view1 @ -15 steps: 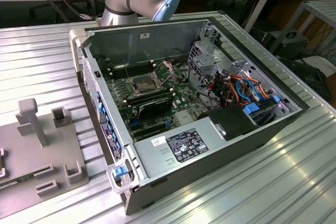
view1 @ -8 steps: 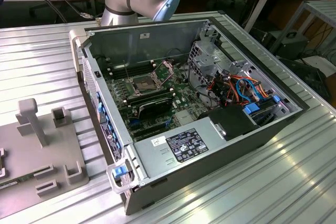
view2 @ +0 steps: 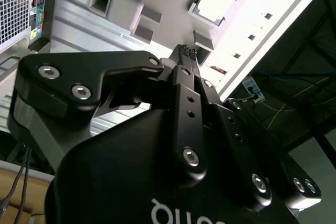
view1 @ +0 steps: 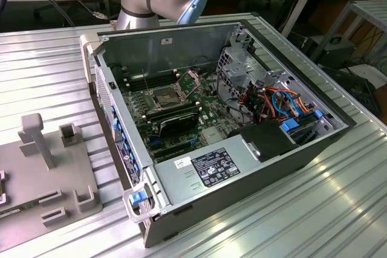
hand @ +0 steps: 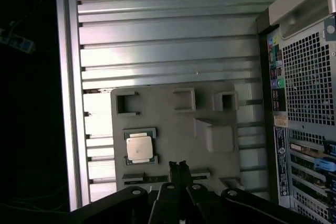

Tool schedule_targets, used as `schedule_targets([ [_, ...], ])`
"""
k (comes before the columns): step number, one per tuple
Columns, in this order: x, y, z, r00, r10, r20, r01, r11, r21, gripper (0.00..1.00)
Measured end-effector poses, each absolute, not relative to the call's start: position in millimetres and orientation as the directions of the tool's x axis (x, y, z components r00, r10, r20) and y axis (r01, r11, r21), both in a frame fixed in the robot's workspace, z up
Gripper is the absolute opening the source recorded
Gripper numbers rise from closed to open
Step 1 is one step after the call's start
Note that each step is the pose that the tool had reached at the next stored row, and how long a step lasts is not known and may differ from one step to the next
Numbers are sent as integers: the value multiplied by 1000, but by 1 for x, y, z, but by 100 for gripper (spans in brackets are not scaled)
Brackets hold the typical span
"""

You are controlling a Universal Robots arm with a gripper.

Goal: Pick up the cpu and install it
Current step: 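Reach for the cpu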

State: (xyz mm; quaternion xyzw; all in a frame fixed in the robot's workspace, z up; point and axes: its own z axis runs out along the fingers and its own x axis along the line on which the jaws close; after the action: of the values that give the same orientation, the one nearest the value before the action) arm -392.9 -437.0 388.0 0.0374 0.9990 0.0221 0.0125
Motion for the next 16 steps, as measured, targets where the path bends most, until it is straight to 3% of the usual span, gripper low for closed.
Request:
schedule_targets([
  [16, -394, -458, 387, -997, 75, -23, 74, 996, 45, 11],
])
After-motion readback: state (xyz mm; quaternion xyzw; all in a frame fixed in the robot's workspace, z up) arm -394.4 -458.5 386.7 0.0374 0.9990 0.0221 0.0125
